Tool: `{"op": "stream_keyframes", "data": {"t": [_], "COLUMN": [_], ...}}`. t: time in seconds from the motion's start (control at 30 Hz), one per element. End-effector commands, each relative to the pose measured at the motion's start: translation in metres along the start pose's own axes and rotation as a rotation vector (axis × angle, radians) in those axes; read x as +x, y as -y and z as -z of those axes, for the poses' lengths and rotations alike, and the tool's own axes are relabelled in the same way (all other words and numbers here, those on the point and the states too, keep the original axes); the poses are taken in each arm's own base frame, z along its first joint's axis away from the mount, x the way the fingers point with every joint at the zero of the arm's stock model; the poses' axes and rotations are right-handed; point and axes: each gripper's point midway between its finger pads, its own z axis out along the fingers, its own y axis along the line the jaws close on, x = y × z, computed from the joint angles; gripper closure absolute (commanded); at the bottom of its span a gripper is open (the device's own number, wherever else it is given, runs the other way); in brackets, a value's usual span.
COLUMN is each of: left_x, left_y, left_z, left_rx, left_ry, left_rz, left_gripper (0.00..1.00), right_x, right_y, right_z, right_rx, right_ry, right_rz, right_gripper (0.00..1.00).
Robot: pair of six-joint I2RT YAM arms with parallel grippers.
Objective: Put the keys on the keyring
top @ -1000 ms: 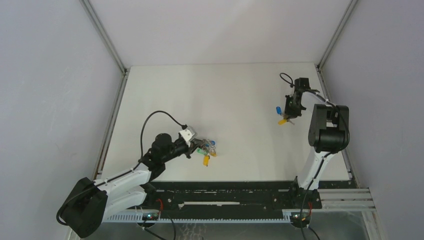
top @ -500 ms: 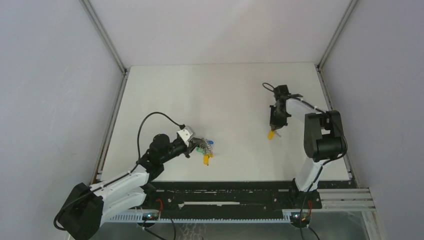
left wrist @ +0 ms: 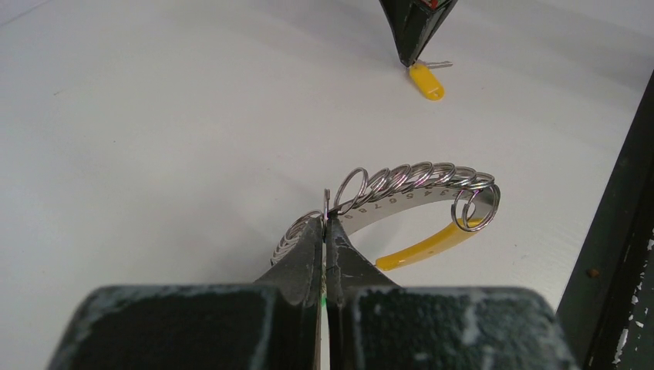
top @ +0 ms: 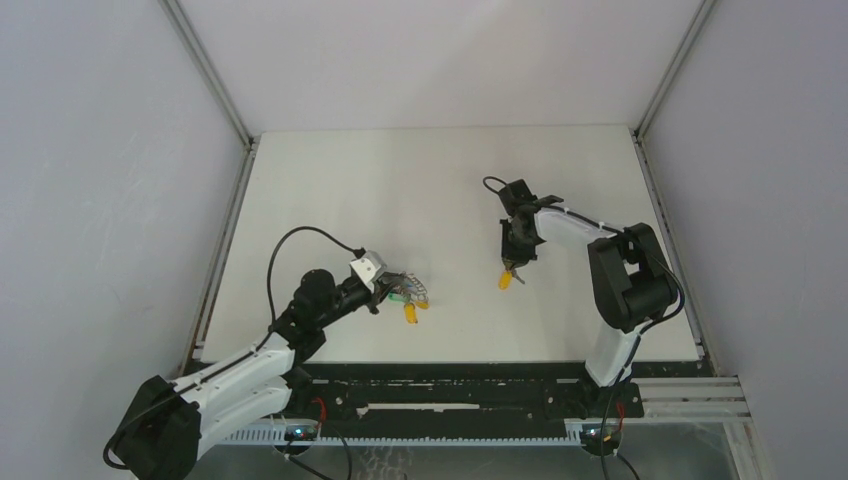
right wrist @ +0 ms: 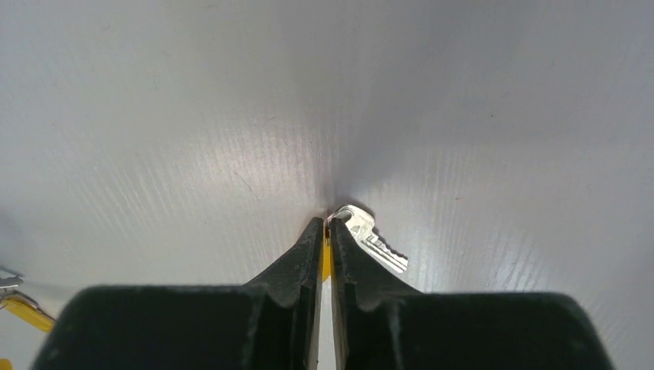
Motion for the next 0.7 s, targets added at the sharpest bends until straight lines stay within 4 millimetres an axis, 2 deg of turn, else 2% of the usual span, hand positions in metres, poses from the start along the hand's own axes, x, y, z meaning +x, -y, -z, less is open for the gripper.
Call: {"op": "stream_keyframes", "data": {"t": [0.0, 0.2, 0.4, 0.67], "left_x": [-0.030, -0.030, -0.030, -0.031], "left_y": [-0.003, -0.002, -0.002, -0.001], "left_z": [-0.002, -0.002, -0.002, -0.002], "left_rx": [-0.016, -0.006, -0.004, 0.001], "left_ry": [0.093, 0.093, 0.090, 0.092], "left_rz": [-0.017, -0.017, -0.016, -0.016], "left_gripper": [1.00, 1.00, 1.00, 1.00], "right_x": [-0.007, -0.009, -0.015, 0.009], "right_y": [-0.008, -0.012, 0.002, 0.012], "right_z": [0.001, 0.012, 0.034, 0.017], "right_rx": [-0.009, -0.049, -0.054, -0.112], "right_ry": [0.038, 0.052, 0.101, 0.047], "right_rz": [-0.013, 0.017, 0.028, -0.002], "right_gripper": [0.90, 0.69, 0.51, 0.41]}}
